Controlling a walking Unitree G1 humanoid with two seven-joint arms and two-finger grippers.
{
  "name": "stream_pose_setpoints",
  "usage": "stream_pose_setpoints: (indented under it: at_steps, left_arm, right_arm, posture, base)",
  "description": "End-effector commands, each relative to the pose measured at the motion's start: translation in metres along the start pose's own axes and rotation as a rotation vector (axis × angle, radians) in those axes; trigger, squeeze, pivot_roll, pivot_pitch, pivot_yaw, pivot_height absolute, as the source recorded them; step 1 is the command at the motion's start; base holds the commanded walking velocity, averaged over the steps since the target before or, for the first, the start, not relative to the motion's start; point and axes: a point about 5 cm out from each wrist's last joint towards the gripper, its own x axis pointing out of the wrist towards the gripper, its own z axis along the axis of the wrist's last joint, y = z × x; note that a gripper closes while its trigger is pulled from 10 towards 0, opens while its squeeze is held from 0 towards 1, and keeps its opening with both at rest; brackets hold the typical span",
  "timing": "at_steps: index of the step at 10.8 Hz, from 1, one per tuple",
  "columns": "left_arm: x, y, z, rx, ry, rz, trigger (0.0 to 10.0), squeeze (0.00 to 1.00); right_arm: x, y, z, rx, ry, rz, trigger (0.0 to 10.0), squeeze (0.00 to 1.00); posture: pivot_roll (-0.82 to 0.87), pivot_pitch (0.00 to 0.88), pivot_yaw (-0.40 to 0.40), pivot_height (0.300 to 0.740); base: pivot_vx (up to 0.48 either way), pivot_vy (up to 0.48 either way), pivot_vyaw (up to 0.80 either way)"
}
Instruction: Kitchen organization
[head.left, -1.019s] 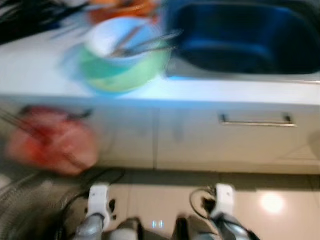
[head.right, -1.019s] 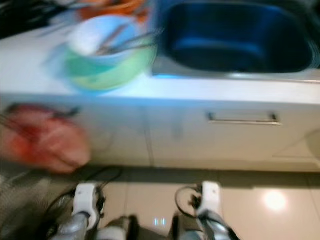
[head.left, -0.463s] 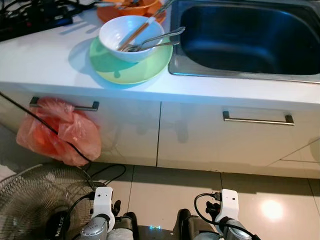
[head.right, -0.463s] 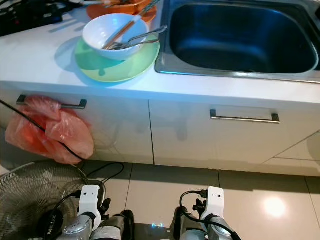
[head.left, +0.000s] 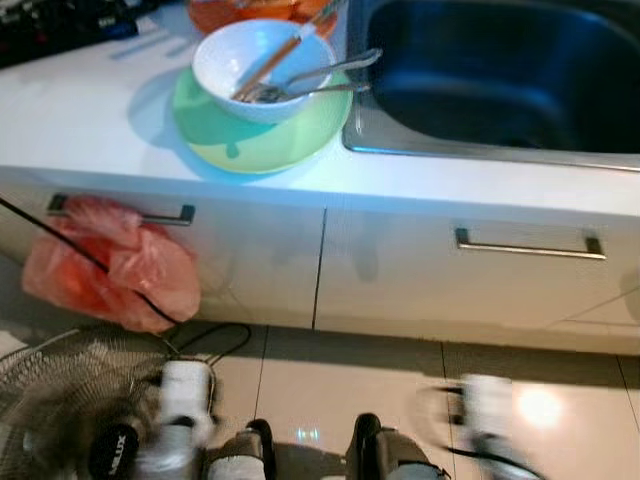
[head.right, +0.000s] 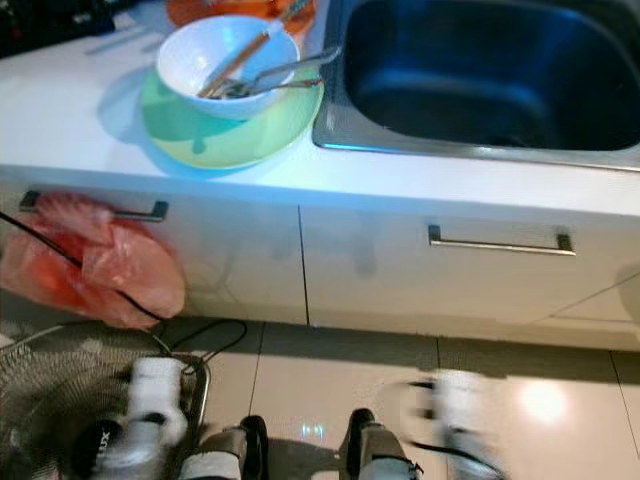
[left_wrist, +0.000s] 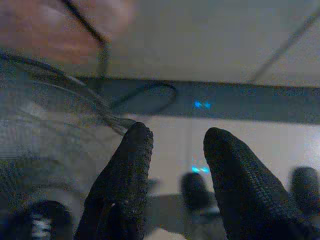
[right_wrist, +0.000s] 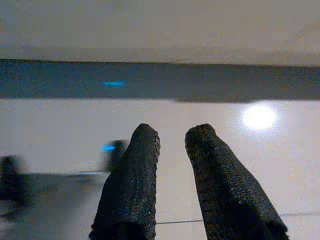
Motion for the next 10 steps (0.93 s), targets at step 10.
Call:
stream_pose_setpoints:
  at_steps: [10]
  left_arm:
    - [-0.029,0.005,0.07,0.026,-0.516,0.07,10.0,0.0]
  right_arm:
    - [-0.036,-0.034,0.051,0.131,-0.536,-0.107,10.0,0.0]
  posture:
    - [0.05,0.295,-0.006,0.74]
  base:
    - [0.0,0.0,0.0]
